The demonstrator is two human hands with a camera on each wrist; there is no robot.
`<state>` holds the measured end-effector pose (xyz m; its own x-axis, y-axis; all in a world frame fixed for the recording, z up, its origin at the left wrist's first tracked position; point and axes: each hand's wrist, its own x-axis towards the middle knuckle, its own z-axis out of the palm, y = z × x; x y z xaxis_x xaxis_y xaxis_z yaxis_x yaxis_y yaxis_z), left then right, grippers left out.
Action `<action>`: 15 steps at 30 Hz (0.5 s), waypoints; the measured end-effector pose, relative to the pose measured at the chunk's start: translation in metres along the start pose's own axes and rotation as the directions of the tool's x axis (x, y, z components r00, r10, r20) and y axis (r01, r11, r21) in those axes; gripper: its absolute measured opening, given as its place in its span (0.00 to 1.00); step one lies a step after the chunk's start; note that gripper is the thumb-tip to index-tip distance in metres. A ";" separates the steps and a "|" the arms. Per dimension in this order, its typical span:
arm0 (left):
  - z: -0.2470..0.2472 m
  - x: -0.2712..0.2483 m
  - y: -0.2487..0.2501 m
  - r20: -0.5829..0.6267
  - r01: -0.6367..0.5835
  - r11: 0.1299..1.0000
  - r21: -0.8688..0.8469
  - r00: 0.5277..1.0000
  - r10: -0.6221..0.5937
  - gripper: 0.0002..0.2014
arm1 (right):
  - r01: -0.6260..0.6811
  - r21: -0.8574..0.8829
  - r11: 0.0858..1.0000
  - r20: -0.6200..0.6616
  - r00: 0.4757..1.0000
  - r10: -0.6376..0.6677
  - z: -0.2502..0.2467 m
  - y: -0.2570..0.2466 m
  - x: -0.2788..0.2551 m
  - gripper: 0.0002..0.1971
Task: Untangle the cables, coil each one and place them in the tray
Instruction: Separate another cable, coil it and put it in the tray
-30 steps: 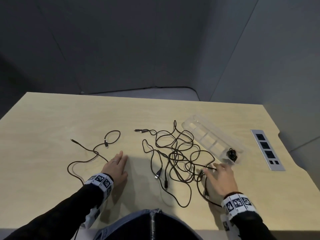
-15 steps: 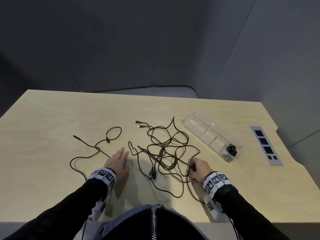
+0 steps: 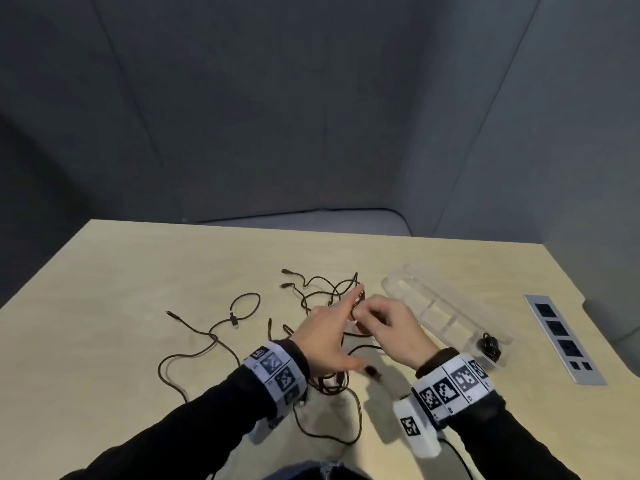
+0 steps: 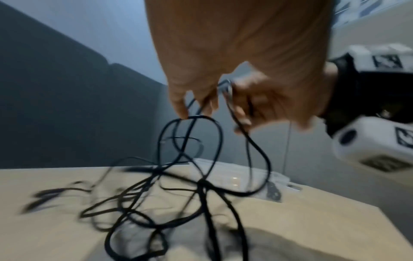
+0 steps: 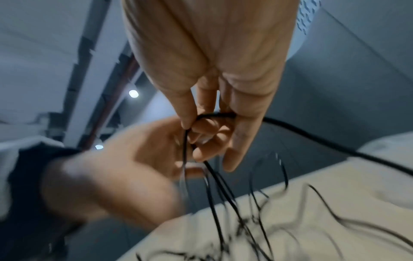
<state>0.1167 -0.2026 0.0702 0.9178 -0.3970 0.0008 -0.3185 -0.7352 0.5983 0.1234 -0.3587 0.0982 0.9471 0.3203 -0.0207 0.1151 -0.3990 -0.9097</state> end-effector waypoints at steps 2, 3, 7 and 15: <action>0.004 0.008 -0.016 -0.134 0.044 0.998 -0.054 0.990 -0.051 0.36 | 0.039 0.108 0.993 -0.065 0.997 -0.032 -0.012 -0.024 0.001 0.11; 0.004 0.010 -0.027 -0.157 0.092 0.994 -0.052 0.983 -0.099 0.29 | 0.056 0.186 0.981 -0.111 0.993 -0.035 -0.021 -0.036 0.001 0.11; -0.002 0.001 -0.080 -0.104 0.241 0.967 0.086 0.967 -0.232 0.22 | 0.176 0.329 0.928 -0.325 0.943 -0.063 -0.065 -0.072 0.001 0.12; -0.025 0.011 -0.101 -0.242 0.633 0.739 0.229 0.772 -0.587 0.30 | 0.237 0.266 0.934 -0.327 0.934 -0.143 -0.070 -0.093 0.005 0.12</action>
<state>0.1646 -0.1185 0.0301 0.9533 0.2580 -0.1567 0.2918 -0.9207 0.2591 0.1388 -0.3799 0.2115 0.9662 0.0749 0.2467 0.2517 -0.0682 -0.9654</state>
